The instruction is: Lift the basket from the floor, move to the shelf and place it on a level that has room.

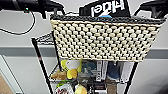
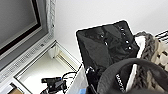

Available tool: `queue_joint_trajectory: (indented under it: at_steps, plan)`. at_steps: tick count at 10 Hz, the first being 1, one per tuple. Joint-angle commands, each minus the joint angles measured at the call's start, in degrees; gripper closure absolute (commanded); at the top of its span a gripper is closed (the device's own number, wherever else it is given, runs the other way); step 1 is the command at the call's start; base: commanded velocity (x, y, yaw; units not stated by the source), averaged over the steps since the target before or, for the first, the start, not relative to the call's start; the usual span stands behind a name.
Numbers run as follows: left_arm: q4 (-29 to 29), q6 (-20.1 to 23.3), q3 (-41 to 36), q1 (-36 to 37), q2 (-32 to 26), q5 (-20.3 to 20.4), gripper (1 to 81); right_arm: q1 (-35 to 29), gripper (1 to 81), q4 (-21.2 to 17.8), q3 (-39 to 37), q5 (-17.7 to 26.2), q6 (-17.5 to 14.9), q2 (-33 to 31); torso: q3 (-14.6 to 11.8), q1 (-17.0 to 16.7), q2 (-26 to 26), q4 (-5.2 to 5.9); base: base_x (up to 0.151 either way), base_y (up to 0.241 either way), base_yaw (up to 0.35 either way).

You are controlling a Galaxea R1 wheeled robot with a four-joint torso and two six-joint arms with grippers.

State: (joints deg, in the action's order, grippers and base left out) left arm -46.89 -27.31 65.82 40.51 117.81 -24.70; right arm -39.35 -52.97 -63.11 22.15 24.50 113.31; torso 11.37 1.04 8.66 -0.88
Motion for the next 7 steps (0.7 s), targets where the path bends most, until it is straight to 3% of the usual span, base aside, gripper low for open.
queue_joint_trajectory:
  at_steps: [1,7]
  plan:
    - [0.7,0.3,7.4,7.7,5.3,0.6,81.1,-7.3,81.1,1.5,-8.5,1.1,-0.4,5.7,0.0,0.0,0.0,0.00,0.000,0.000,0.000]
    - [0.8,0.9,18.7,9.0,11.2,-3.0,81.1,-8.4,81.1,3.0,-21.3,6.2,-1.4,12.5,0.0,0.0,0.0,0.00,0.000,0.000,0.000]
